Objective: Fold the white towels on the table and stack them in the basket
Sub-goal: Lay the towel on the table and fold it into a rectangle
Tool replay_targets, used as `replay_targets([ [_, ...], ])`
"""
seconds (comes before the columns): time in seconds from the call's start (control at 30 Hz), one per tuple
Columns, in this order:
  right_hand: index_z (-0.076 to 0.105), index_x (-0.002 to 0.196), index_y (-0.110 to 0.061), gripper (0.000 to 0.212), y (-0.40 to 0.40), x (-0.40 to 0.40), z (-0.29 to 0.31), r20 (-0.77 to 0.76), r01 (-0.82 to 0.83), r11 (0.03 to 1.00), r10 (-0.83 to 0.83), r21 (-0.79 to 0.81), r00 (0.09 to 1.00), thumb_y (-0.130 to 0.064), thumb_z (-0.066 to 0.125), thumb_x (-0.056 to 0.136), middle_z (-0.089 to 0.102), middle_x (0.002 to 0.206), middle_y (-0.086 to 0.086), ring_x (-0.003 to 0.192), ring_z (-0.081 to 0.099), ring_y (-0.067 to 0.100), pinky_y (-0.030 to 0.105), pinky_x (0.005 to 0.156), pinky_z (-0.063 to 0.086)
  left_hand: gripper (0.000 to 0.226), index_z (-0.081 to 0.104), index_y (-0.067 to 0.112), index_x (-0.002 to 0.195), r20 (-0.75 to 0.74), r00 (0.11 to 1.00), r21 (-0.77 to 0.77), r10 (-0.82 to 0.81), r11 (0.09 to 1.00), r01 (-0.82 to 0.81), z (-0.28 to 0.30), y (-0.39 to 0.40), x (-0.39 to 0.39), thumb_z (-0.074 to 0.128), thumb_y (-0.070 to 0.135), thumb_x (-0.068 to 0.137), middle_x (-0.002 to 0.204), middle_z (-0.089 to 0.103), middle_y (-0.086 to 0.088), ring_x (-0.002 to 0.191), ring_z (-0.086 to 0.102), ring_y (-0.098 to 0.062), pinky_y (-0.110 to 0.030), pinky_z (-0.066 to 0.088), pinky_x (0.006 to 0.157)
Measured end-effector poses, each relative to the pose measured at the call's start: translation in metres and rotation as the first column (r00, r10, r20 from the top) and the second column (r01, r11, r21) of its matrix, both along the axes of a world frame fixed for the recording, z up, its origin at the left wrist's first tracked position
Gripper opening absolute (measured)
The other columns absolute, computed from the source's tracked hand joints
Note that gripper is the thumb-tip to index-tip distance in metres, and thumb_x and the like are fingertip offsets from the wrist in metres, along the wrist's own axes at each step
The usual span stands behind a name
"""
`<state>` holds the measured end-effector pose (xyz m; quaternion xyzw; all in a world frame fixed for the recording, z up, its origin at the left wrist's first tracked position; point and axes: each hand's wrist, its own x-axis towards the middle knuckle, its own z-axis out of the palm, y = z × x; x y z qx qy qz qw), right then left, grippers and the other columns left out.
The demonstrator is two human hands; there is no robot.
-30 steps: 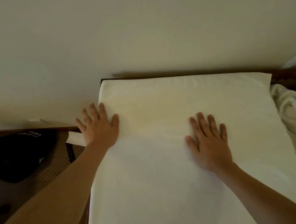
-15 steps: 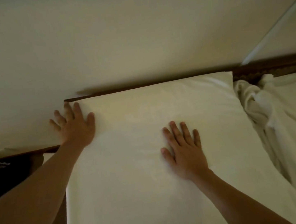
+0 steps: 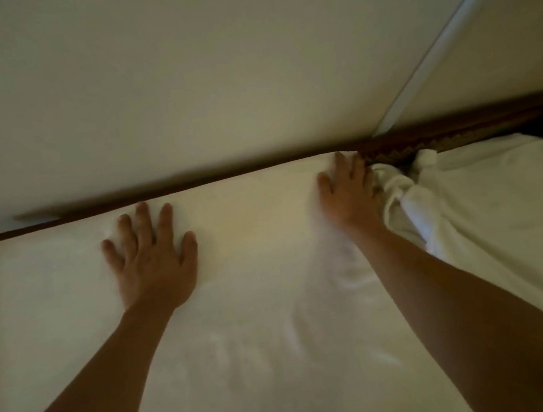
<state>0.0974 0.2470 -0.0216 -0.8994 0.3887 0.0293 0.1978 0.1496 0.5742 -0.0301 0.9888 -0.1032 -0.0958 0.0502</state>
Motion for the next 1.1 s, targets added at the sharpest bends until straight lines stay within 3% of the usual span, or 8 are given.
replay_targets([
  [0.1,0.037,0.149,-0.009,0.054,-0.037,0.025,0.011,0.239,0.312,0.843,-0.444,0.438,0.864,-0.036,0.049,0.104,0.046,0.147,0.021,0.132,0.047,0.041,0.041,0.101,0.042,0.076,0.005,0.034,0.163,0.017,1.0,0.001,0.012,1.0,-0.012,-0.001,-0.001,-0.002,0.003,0.07,0.096,0.172,-0.007,-0.001,0.157,-0.006,-0.03,-0.058,-0.002,0.124],
  [0.2,0.044,0.144,-0.003,0.041,-0.058,0.041,0.025,0.167,0.376,0.565,-0.688,0.735,0.707,-0.021,0.046,0.107,0.054,0.142,0.021,0.127,0.054,0.041,0.037,0.096,0.044,0.079,0.003,0.035,0.163,0.011,1.0,0.0,0.019,1.0,-0.019,0.0,0.0,0.0,0.001,0.071,0.093,0.172,-0.009,0.0,0.157,-0.008,-0.029,-0.057,-0.002,0.125],
  [0.27,0.049,0.141,-0.001,0.044,-0.066,0.041,0.025,0.116,0.407,0.574,-0.666,0.711,0.737,-0.026,0.052,0.105,0.057,0.139,0.017,0.128,0.054,0.037,0.032,0.092,0.044,0.079,0.003,0.035,0.163,0.016,1.0,0.006,0.02,1.0,-0.02,0.0,0.0,0.003,0.0,0.072,0.093,0.172,-0.009,0.0,0.157,-0.008,-0.029,-0.058,-0.001,0.125],
  [0.37,0.066,0.12,-0.002,0.039,-0.071,0.034,0.017,0.167,0.337,0.788,-0.478,0.516,0.863,-0.034,0.065,0.097,0.067,0.11,0.009,0.113,0.062,0.032,0.018,0.071,0.034,0.079,0.006,0.035,0.163,0.02,0.999,0.005,0.027,1.0,-0.027,-0.002,-0.001,0.004,0.002,0.072,0.093,0.172,-0.006,0.0,0.157,-0.005,-0.03,-0.058,0.001,0.124],
  [0.5,0.069,0.089,-0.013,0.015,-0.076,0.035,0.022,0.408,0.222,0.913,-0.357,0.343,0.84,-0.026,0.075,0.09,0.065,0.087,0.001,0.092,0.066,0.026,0.03,0.079,0.047,0.078,0.006,0.037,0.163,0.019,0.999,0.009,0.026,1.0,-0.027,-0.004,-0.001,0.005,0.003,0.072,0.093,0.172,-0.006,0.002,0.158,-0.005,-0.029,-0.058,0.001,0.125],
  [0.83,0.057,0.13,-0.017,0.039,-0.018,0.026,0.017,0.294,0.024,0.967,0.053,-0.254,0.954,-0.03,0.054,0.094,0.052,0.143,0.013,0.134,0.042,0.038,0.055,0.101,0.035,0.076,0.004,0.04,0.162,-0.011,1.0,0.017,0.029,0.999,-0.029,-0.002,-0.009,0.013,0.004,0.07,0.092,0.171,-0.009,0.004,0.158,-0.007,-0.026,-0.057,-0.001,0.125],
  [0.97,0.023,0.16,-0.028,0.063,0.075,-0.008,-0.002,-0.029,-0.509,0.848,0.511,-0.149,0.859,-0.052,0.03,0.102,0.01,0.171,0.005,0.157,0.004,0.033,0.061,0.121,0.003,0.079,0.004,0.041,0.162,-0.051,0.999,0.008,0.016,1.0,-0.015,0.005,-0.008,0.014,0.003,0.072,0.089,0.171,-0.011,0.006,0.157,-0.008,-0.025,-0.059,-0.002,0.124],
  [1.1,0.017,0.162,-0.031,0.073,0.077,-0.01,-0.011,-0.082,-0.494,0.853,0.487,-0.168,0.87,-0.062,0.019,0.097,0.006,0.172,-0.001,0.157,0.001,0.032,0.059,0.124,0.002,0.073,-0.003,0.043,0.16,-0.075,0.997,0.074,0.033,0.997,-0.027,0.01,0.031,0.024,0.008,0.075,0.095,0.17,-0.016,0.008,0.157,-0.011,-0.021,-0.064,-0.004,0.121],
])
